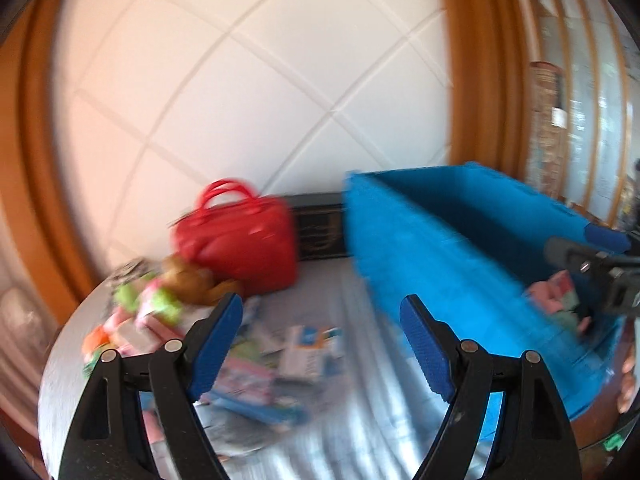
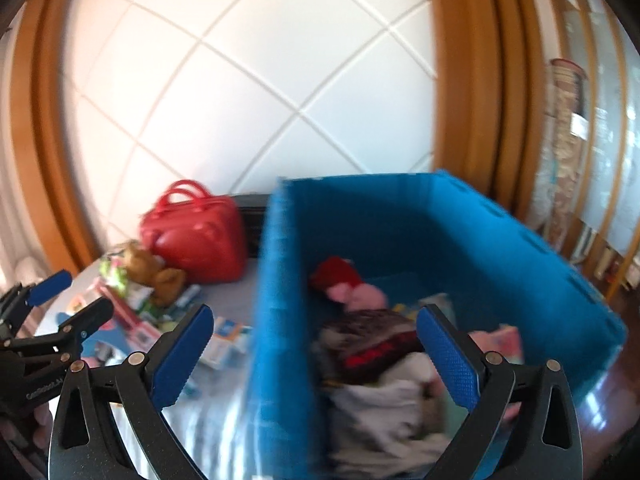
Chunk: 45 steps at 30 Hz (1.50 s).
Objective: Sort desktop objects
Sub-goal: 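Return both tools to the pile on the bed, then grasp the blue-pink plush pig with the left tool while the right tool grasps the white jar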
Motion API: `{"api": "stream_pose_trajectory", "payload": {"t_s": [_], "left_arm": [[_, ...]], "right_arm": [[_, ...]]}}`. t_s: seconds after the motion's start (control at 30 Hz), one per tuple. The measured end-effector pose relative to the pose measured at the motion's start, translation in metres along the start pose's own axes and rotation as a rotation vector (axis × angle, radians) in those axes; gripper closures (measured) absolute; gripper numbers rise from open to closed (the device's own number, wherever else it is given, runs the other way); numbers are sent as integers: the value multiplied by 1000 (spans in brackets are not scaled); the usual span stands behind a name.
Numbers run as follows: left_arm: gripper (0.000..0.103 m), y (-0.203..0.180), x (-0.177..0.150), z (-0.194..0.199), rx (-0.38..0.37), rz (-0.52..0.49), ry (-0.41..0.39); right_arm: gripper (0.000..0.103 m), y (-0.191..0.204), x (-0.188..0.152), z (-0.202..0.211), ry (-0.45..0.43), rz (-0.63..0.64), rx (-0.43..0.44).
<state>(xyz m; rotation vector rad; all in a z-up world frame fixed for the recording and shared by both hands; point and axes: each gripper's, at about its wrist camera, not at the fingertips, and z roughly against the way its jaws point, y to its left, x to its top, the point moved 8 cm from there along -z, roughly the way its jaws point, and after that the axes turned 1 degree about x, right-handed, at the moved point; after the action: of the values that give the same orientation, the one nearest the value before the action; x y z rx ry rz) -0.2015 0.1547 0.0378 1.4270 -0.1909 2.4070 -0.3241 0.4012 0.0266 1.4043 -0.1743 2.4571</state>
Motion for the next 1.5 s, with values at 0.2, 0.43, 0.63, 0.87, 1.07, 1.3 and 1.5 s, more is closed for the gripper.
{"api": "stream_pose_trajectory", "payload": {"t_s": [0.2,0.43,0.63,0.87,1.07,1.3,1.5], "left_arm": [[22,122,-41,-5,163,66,69],[22,237,-106,-19,304,150,188],[22,288,-170,-52,337,226,317],[22,298,-209,-103,315,266,423],[22,306,-220,-138,337,277,481],[22,305,-231,-167,304,291,547],[22,308,-231,-177,328,297,560]], "right_arm": [[0,92,-4,-34,37,39,106],[0,146,-35,-100,156,65,95],[0,158,-70,-155,279,82,48],[0,157,-102,-206,394,81,18],[0,142,-123,-252,489,64,-13],[0,127,-141,-314,578,26,-9],[46,113,-157,-358,646,7,-38]]}}
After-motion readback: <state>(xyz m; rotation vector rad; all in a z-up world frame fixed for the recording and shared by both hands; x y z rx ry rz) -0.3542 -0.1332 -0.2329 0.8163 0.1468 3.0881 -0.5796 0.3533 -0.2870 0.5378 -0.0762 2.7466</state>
